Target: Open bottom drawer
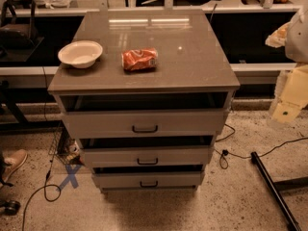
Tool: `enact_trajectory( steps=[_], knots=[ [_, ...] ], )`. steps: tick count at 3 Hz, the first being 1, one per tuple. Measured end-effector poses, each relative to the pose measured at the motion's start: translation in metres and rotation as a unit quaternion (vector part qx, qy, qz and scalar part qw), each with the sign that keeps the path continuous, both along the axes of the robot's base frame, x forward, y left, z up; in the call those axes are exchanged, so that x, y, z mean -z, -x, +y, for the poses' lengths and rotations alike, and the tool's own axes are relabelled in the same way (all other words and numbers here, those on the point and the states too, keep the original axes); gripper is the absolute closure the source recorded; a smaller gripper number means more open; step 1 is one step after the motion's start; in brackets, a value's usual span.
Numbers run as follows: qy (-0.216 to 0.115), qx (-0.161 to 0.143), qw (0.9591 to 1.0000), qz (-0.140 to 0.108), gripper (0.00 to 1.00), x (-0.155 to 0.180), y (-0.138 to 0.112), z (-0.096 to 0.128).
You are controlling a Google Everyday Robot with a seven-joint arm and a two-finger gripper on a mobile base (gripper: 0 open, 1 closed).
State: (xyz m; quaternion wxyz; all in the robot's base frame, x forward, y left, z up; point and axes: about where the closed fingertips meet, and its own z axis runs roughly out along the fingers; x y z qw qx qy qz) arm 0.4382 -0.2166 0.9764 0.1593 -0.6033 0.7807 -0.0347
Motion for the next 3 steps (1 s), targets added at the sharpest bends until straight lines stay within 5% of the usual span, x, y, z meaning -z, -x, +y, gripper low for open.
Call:
enact_trajectory(
  steps=[2,3],
  knots=[
    [-0.007,0.0,1.0,-0.002,0.0,0.001,-0.001,0.0],
    [-0.042,-0.027,0.9987,0.014,0.0,0.042,-0.008,0.008]
  ],
)
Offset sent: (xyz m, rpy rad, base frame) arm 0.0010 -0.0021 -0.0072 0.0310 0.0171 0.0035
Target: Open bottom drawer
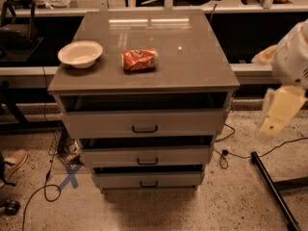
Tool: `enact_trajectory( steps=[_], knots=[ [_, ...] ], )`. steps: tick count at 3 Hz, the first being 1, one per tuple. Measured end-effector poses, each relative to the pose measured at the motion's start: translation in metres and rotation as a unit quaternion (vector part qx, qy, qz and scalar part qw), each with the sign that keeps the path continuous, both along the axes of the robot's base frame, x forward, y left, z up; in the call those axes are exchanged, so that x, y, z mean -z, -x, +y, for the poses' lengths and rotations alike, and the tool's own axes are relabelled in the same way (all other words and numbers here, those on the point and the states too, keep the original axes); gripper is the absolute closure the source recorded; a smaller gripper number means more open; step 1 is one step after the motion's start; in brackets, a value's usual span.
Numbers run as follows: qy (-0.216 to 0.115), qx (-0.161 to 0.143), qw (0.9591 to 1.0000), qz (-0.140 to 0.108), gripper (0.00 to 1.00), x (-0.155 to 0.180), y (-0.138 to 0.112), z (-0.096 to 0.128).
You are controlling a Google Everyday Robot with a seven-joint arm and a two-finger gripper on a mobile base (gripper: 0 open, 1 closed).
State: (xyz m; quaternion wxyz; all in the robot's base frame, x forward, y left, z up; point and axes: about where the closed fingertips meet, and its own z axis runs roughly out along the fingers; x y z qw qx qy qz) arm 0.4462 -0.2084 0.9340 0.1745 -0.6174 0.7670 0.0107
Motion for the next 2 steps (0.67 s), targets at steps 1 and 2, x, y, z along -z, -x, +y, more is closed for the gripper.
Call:
enact_trajectory(
  steps=[1,2],
  knots=[
    [-0.073,-0.061,0.9953,0.019,0.0,0.09,-0.0118,0.0271],
    [-0.073,-0.061,0.9953,0.019,0.0,0.09,-0.0118,0.0271]
  ],
)
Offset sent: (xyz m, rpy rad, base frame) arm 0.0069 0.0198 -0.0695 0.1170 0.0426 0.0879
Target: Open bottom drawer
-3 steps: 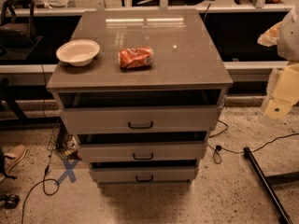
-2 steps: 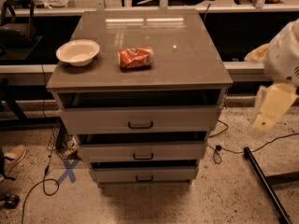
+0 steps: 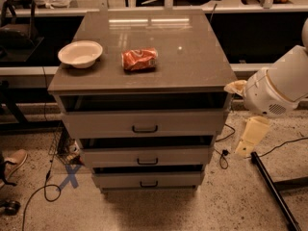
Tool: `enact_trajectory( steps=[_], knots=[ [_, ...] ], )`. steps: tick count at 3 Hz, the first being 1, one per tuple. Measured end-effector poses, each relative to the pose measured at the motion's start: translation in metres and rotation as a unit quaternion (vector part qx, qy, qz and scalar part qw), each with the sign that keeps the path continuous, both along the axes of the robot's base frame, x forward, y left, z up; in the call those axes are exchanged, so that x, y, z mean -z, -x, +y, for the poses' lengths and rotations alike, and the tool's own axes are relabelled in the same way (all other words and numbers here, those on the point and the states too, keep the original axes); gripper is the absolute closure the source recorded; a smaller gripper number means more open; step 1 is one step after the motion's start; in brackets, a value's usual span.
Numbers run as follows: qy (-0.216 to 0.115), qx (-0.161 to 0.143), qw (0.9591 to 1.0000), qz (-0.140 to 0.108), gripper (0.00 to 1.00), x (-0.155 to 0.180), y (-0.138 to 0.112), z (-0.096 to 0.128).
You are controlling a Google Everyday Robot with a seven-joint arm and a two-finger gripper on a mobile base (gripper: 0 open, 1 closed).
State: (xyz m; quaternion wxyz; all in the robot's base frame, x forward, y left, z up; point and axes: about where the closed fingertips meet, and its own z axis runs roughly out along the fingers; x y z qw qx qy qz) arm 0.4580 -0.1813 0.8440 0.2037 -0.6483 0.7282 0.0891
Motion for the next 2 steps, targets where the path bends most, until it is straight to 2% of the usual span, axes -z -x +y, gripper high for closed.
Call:
enact_trajectory(
  steps=[1,2],
  knots=[
    [0.003,0.0,0.9997,0.024,0.0,0.043,-0.003,-0.014],
    [0.019,-0.013,0.9986,0.047,0.0,0.11,-0.005,-0.035]
  ],
)
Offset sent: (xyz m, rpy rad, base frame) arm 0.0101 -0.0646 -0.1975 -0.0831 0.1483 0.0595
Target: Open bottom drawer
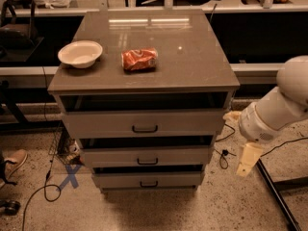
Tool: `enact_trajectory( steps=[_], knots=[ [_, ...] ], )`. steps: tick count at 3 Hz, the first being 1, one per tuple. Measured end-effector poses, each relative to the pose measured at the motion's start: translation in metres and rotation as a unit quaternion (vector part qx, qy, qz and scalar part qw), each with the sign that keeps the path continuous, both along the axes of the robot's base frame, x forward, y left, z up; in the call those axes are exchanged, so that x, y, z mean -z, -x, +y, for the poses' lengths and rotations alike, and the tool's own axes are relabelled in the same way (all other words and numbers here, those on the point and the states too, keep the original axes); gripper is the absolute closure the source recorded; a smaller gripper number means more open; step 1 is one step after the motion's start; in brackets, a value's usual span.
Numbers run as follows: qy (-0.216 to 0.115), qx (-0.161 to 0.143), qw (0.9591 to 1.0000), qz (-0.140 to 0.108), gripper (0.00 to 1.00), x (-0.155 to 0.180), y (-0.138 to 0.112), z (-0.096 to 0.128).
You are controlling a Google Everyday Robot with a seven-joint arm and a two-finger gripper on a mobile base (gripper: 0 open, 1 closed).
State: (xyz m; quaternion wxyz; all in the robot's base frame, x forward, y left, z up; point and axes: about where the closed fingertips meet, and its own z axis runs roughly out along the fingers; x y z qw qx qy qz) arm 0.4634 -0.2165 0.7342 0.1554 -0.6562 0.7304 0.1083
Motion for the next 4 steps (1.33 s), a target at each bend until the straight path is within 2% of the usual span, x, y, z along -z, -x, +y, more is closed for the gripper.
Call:
enact_trajectory(
  steps=[2,3,4],
  knots=[
    [0.057,-0.039,0.9976,-0.001,0.0,0.135,0.005,-0.019],
    [0.057,-0.039,0.9976,-0.001,0.0,0.135,0.005,-0.019],
    [0.043,-0.039,0.9983,0.005,0.0,0.151,0.005,-0.013]
  ],
)
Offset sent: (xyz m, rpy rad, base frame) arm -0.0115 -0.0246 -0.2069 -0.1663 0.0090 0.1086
